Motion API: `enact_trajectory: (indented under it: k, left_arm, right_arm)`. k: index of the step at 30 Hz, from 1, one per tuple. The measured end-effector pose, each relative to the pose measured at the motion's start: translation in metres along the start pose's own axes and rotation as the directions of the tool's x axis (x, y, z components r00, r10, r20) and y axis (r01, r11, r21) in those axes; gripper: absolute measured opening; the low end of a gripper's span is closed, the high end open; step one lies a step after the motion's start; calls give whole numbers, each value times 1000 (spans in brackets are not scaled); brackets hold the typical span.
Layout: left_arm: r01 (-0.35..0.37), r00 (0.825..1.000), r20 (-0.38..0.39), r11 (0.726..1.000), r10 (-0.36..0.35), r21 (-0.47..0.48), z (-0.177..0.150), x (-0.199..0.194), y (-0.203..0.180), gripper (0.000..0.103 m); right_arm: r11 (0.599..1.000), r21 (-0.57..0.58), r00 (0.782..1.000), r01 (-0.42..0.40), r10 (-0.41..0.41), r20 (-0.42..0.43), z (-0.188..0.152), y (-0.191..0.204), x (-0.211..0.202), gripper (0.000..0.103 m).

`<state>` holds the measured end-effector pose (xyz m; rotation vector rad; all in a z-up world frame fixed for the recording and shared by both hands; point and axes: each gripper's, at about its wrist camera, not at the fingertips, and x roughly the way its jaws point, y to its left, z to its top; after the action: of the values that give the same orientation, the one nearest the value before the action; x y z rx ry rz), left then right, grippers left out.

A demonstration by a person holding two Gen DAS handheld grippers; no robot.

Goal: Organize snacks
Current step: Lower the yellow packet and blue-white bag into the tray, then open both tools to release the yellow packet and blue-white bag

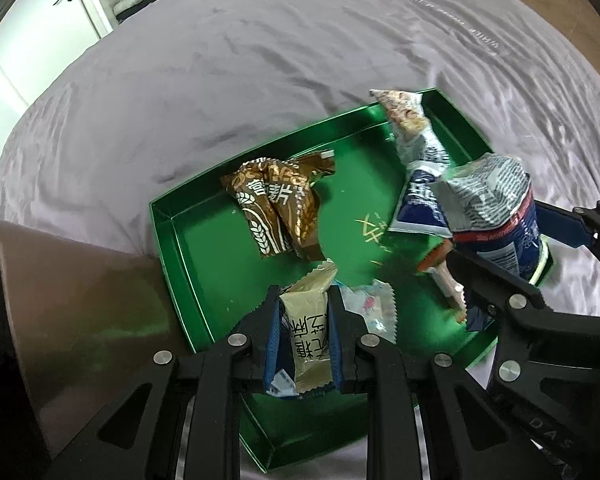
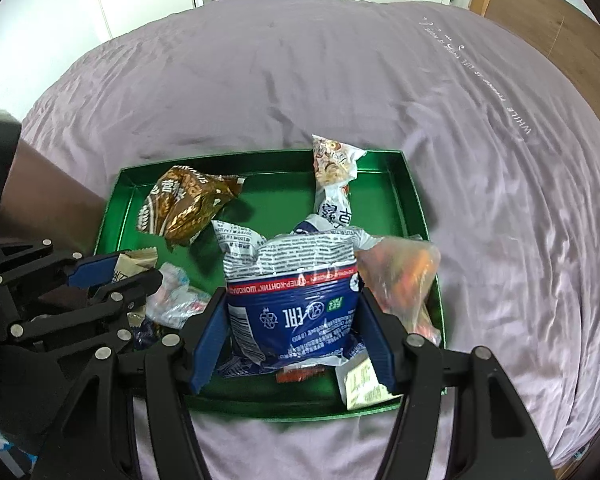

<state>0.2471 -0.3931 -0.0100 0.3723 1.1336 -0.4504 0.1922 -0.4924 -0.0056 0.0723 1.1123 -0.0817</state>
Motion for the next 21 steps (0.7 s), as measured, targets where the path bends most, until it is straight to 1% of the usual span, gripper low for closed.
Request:
enact_trajectory:
  k: [9,13,21]
  left_arm:
    - [-31,999,-18,1000,31,0,5,21,1,18]
    - [-48,998,-28,999,48,-18,8,30,5,19]
    - [-68,997,-25,997,66,-49,10,44,11,23]
  right_arm:
    - [1000,-17,1000,12,-12,1,2,-2,11,65]
    - [1000,-27,1000,15,-15,2,5,0,17,66]
    - [1000,-24,1000,7,-7,13,9,1,31,66]
